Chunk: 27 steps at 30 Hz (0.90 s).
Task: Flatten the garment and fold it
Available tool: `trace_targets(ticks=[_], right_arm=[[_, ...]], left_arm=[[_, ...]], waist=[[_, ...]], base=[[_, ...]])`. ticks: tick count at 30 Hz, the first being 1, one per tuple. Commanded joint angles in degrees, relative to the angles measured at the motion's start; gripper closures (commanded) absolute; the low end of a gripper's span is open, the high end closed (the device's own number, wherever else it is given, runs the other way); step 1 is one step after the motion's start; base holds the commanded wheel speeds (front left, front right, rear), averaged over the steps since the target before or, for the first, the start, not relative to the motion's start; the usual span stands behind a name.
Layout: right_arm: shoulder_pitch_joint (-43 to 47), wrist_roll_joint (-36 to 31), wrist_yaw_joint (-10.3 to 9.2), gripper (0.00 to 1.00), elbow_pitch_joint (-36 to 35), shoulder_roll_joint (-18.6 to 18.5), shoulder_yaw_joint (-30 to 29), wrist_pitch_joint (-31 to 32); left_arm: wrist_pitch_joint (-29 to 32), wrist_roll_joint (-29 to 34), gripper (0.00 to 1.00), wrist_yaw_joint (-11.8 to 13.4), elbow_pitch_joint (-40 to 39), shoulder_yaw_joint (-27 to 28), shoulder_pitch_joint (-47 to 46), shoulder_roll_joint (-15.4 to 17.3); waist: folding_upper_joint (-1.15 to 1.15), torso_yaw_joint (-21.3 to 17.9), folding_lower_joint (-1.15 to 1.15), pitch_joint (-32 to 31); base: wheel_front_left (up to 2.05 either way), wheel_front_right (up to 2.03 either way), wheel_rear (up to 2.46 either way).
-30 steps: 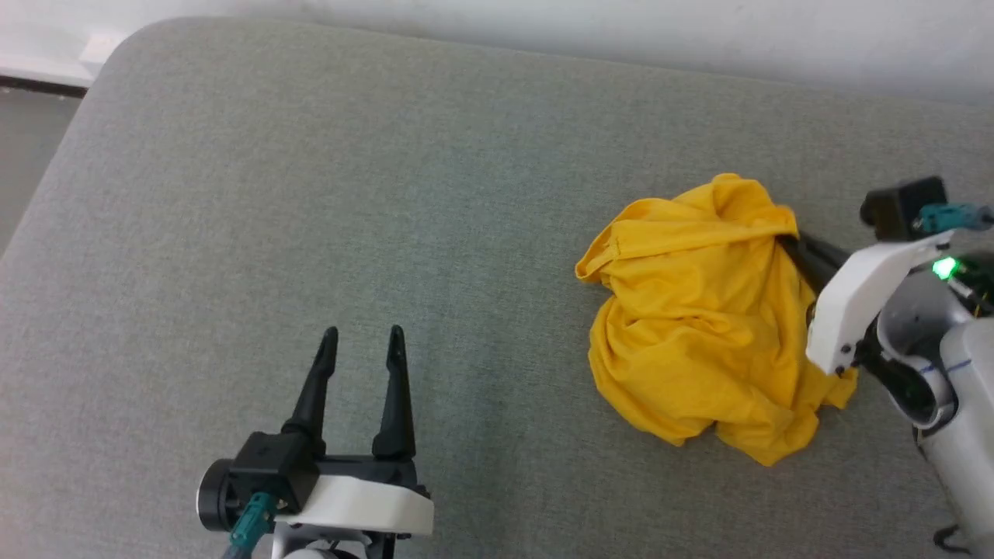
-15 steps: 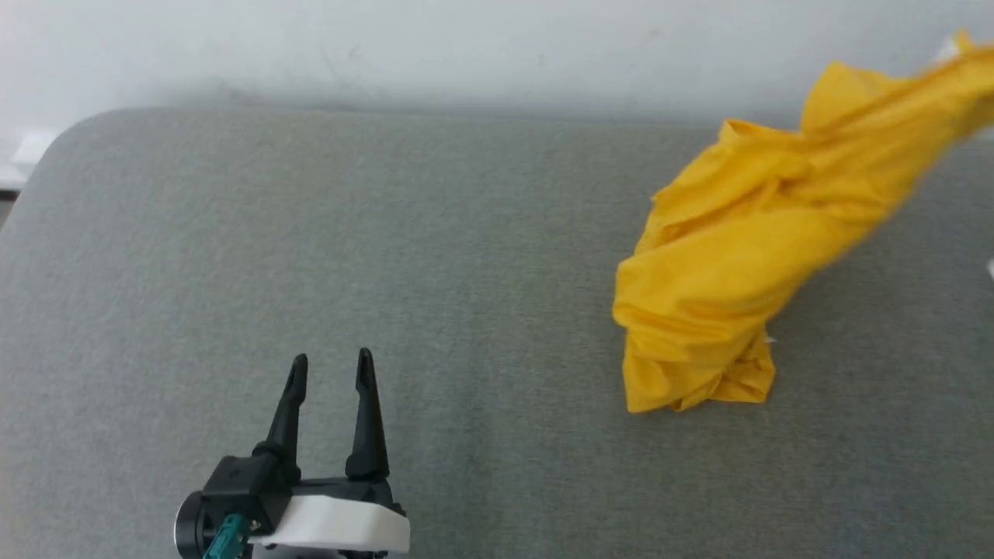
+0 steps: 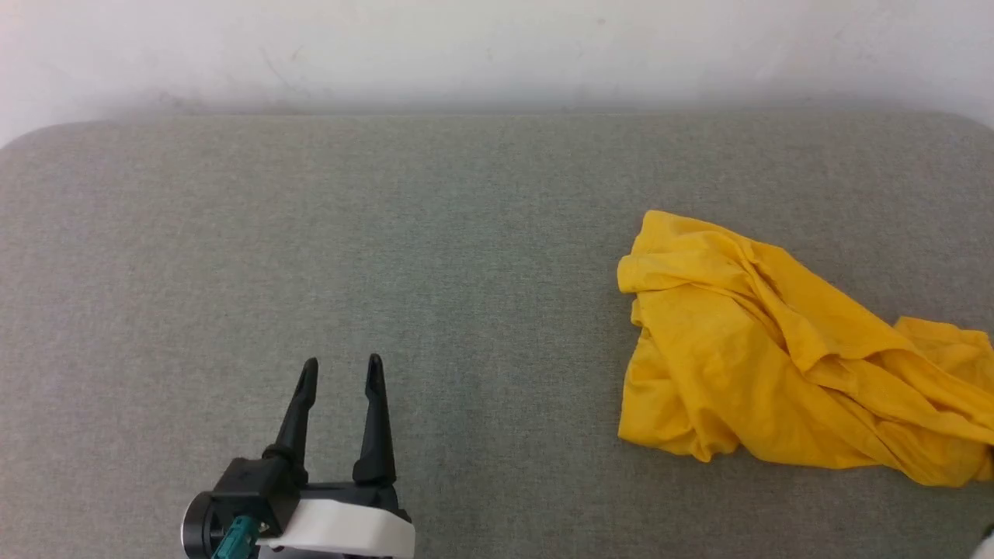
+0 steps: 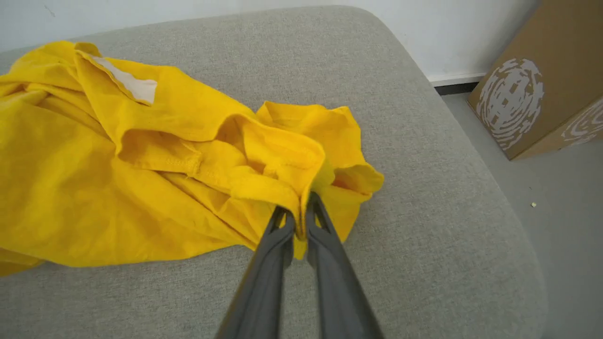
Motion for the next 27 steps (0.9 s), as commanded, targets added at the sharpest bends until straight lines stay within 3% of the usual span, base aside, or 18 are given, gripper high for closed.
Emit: trace_targets(ticks=[1, 5, 9, 16, 21, 27], right_arm=[[-1.38, -0.46, -0.05, 0.0, -0.78, 0.03, 0.94, -0.55], [-5.54, 0.62, -0.05, 0.0, -3.97, -0.95, 4.54, -1.12], [-10.5, 1.19, -0.05, 0.0, -7.22, -4.93, 9.9, -0.26], [-16.27, 5.71, -0.05, 0.0, -8.33, -8.85, 21.86, 5.97], [-19.34, 8.18, -0.05, 0.0, -4.18, -11.79, 30.66, 11.27], [-23.45, 3.28, -0.05, 0.0, 5.29, -15.47, 39.81, 13.59]], left_arm=[[-0.28, 0.82, 0.0, -0.28, 0.29, 0.2, -0.62, -0.07], [-0.28, 0.91, 0.0, -0.5, 0.83, 0.11, -1.12, -0.07], [-0.28, 0.9, 0.0, -0.82, 1.17, -0.25, -1.8, -0.18], [-0.28, 0.63, 0.0, -0.96, 1.2, -0.12, -2.6, -0.57], [-0.28, 0.55, 0.0, -1.4, 1.58, -0.2, -3.13, -0.93], [-0.28, 0.49, 0.0, -1.93, 2.21, -0.34, -3.92, -1.37]], waist=[[-0.01, -0.47, 0.0, 0.15], [-0.01, -0.73, 0.0, -0.01], [-0.01, -0.07, 0.0, 0.25], [-0.01, 2.45, 0.0, 1.73], [-0.01, 4.6, 0.0, 3.02], [-0.01, 7.25, 0.0, 3.49]], base=[[0.0, 0.0, 0.0], [0.0, 0.0, 0.0], [0.0, 0.0, 0.0], [0.0, 0.0, 0.0], [0.0, 0.0, 0.0], [0.0, 0.0, 0.0]])
